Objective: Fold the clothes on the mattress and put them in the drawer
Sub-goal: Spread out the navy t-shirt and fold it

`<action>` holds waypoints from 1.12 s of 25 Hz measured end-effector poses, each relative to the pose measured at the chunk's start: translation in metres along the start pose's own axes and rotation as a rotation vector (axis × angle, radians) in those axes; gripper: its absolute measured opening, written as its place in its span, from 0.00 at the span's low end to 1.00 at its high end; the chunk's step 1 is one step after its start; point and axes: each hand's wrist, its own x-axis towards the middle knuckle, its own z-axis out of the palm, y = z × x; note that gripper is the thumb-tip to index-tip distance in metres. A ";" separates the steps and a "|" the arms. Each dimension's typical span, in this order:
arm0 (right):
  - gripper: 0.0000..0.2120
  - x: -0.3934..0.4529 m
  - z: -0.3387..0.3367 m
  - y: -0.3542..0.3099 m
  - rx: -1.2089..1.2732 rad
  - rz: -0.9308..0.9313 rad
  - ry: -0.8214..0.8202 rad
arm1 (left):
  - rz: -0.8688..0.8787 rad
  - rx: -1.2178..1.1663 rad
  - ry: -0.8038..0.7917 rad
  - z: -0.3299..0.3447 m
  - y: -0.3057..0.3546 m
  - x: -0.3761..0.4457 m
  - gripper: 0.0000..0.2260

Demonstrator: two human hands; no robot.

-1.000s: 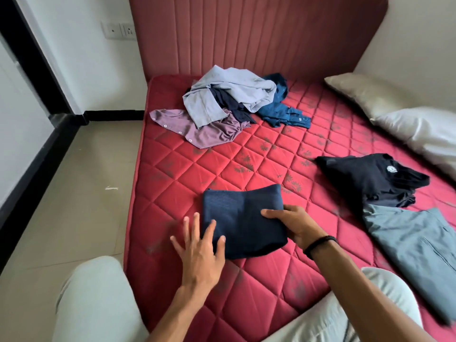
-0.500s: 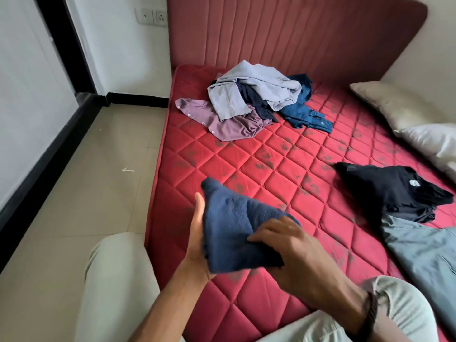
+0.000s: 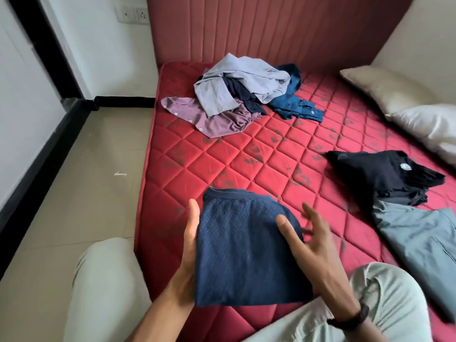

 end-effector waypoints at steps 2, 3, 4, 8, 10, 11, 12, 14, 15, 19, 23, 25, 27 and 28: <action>0.37 0.001 -0.009 0.007 0.491 0.412 -0.313 | -0.008 0.030 0.054 0.003 -0.010 0.005 0.50; 0.32 -0.004 -0.015 0.010 0.764 0.522 -0.450 | -0.020 0.058 0.077 0.004 -0.016 0.008 0.50; 0.28 -0.008 -0.018 0.013 0.926 0.579 -0.507 | -0.031 0.070 0.077 0.004 -0.022 0.012 0.50; 0.23 -0.013 -0.041 0.042 1.069 0.597 -0.491 | -0.108 0.101 0.068 0.018 -0.046 0.035 0.49; 0.21 -0.010 -0.051 0.053 1.013 0.528 -0.471 | -0.139 0.114 0.055 0.029 -0.052 0.050 0.48; 0.20 -0.007 -0.058 0.062 0.977 0.484 -0.441 | -0.161 0.143 0.059 0.036 -0.056 0.060 0.47; 0.20 -0.003 -0.064 0.070 0.946 0.447 -0.406 | -0.184 0.182 0.067 0.042 -0.059 0.072 0.46; 0.22 0.003 -0.080 0.084 0.922 0.399 -0.320 | -0.238 0.252 0.062 0.056 -0.066 0.100 0.44; 0.23 0.006 -0.090 0.093 0.926 0.389 -0.269 | -0.260 0.299 0.062 0.064 -0.070 0.116 0.42; 0.20 0.015 -0.133 0.121 1.010 0.393 -0.135 | -0.346 0.471 0.041 0.103 -0.087 0.179 0.42; 0.19 0.038 -0.179 0.147 1.058 0.349 -0.033 | -0.443 0.468 -0.058 0.140 -0.109 0.241 0.42; 0.18 0.058 -0.200 0.157 1.054 0.336 0.026 | -0.476 0.456 -0.082 0.155 -0.117 0.275 0.41; 0.17 0.086 -0.219 0.166 1.057 0.318 0.099 | -0.530 0.480 -0.101 0.167 -0.117 0.313 0.41; 0.17 0.102 -0.227 0.169 1.050 0.297 0.134 | -0.542 0.543 -0.113 0.175 -0.112 0.329 0.39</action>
